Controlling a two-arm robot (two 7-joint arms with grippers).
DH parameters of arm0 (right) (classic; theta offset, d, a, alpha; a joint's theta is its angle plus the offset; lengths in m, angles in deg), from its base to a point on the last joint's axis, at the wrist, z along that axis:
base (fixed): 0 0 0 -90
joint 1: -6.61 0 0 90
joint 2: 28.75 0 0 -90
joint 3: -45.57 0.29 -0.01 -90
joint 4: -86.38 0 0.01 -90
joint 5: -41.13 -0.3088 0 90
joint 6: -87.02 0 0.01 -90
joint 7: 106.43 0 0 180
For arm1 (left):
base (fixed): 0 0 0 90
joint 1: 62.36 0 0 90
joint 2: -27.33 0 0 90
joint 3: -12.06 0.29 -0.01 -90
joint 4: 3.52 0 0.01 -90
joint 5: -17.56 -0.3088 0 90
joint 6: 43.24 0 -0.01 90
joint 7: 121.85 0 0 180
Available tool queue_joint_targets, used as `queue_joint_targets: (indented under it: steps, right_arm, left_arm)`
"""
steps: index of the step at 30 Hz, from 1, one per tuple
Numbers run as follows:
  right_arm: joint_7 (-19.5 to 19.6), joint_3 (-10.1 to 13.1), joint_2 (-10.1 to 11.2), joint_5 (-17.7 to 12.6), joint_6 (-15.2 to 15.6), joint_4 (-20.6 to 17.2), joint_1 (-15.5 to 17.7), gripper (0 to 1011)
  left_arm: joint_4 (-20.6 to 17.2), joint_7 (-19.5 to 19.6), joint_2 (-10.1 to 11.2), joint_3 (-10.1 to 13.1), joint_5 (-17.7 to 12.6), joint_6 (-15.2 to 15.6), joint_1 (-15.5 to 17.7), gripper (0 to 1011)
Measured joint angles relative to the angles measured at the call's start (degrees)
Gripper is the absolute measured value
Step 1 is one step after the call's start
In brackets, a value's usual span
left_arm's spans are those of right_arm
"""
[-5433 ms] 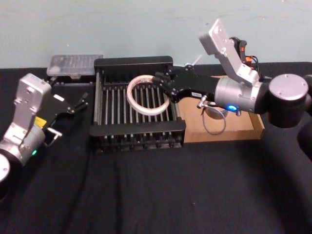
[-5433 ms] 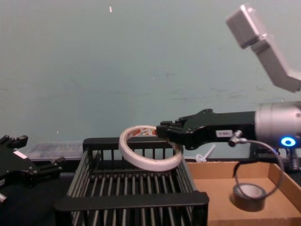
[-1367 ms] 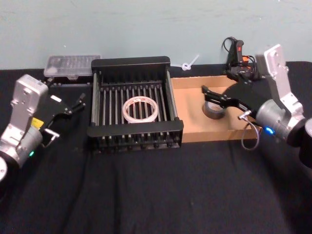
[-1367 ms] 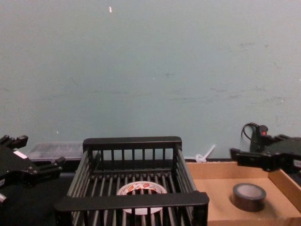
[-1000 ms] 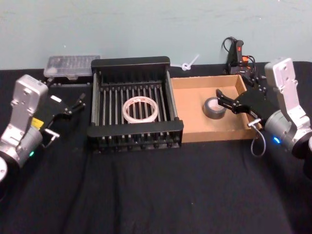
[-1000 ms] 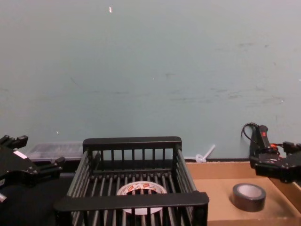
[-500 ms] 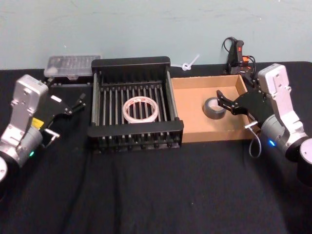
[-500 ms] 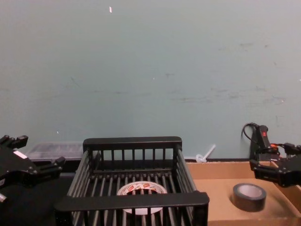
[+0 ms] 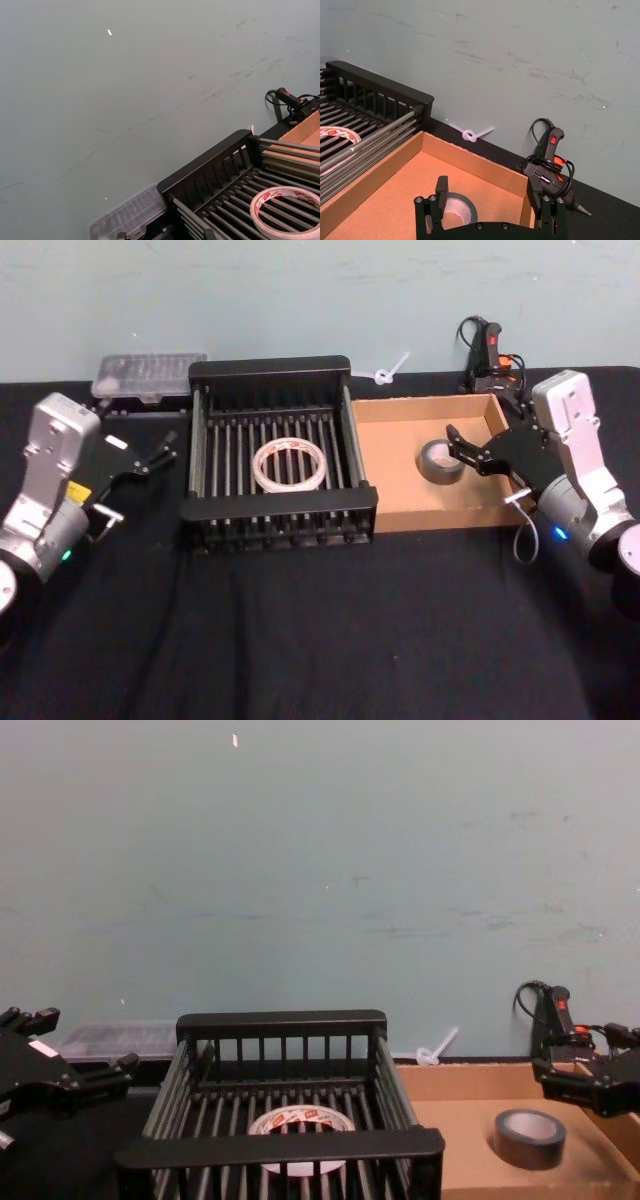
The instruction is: Pick up the white tape and place it into the black box , Pick up the silver tape and place it into the brown box.
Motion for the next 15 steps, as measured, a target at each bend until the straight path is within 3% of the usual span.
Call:
queue_joint_targets:
  steps: [15]
  right_arm:
    - [-0.09,-0.07,0.08,-0.16,0.08,-0.08,0.0,1002]
  left_arm:
    - [0.0,0.0,0.0,0.0,0.0,0.0,0.0,1001]
